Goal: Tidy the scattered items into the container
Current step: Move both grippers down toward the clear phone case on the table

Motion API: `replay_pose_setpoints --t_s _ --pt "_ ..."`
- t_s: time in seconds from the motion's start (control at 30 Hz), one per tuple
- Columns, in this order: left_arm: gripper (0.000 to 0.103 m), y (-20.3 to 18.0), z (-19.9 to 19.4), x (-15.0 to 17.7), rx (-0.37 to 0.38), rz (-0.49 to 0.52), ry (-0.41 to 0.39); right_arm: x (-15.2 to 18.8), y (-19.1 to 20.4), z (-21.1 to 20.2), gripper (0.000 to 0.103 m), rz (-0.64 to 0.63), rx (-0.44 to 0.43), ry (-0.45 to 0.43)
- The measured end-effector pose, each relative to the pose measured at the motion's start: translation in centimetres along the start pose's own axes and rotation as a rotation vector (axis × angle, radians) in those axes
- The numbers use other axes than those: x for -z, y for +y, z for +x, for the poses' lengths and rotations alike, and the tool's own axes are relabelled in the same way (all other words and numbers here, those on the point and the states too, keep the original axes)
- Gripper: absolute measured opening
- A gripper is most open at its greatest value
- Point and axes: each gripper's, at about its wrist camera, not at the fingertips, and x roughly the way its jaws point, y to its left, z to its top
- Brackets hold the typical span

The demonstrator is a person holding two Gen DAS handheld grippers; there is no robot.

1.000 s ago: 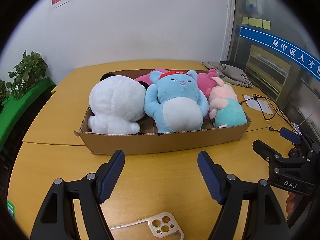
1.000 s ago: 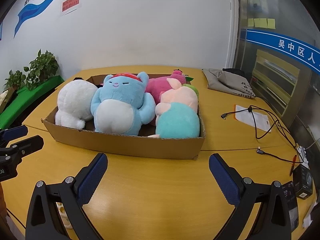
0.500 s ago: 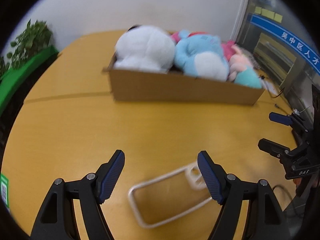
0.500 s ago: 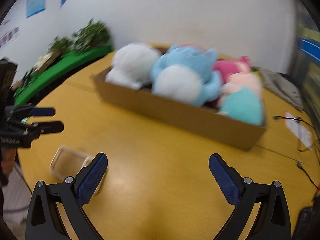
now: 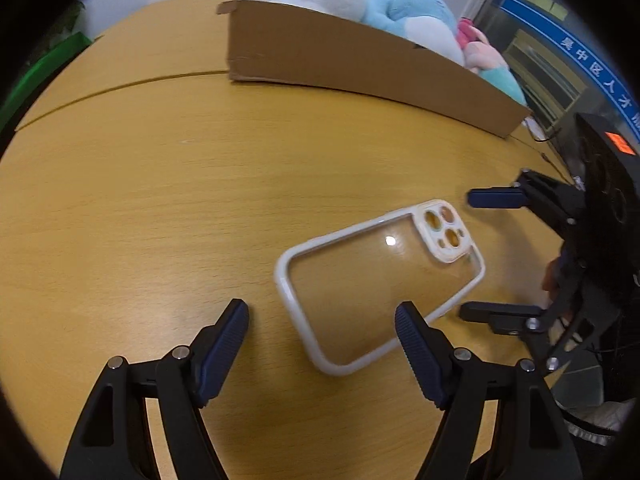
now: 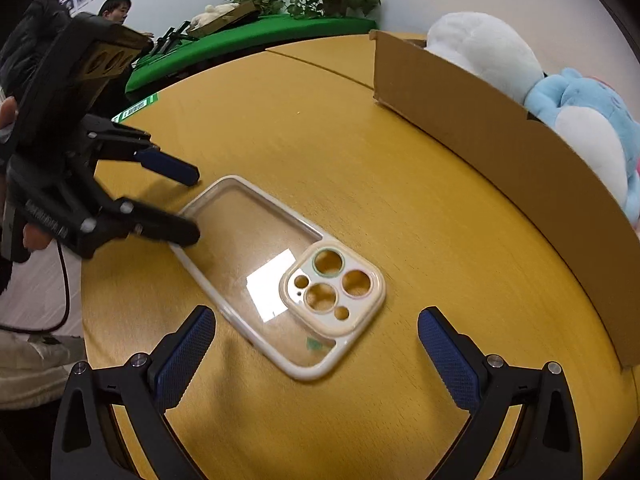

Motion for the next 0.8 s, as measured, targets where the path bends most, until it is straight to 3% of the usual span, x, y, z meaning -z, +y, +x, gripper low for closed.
replay_pose_setpoints --t_s 0.1,0.27,0.47,0.7,0.8 --pt "0.075 -0.7 0.5 -0.4 0.037 0.024 -0.002 0.5 -0.5 0.5 0.1 0.031 -0.048 0.004" --pt "0.075 -2.5 1.6 -1.6 0.017 0.108 0.011 1.9 -0.2 -0.7 0.099 0.001 -0.101 0.016" --pt "0.075 -4.7 2.7 -2.8 0.107 0.221 0.039 4.1 -0.5 -3.1 0.098 -0.027 -0.065 0.039" --pt "0.076 -6.3 0.3 -4.6 0.085 0.462 -0.002 5.0 -1.6 -4.8 0.101 -0.162 0.049 0.072" --pt "0.076 -7.0 0.8 -4.6 0.094 0.642 0.058 4.8 -1.7 -4.7 0.102 -0.304 0.03 0.104"
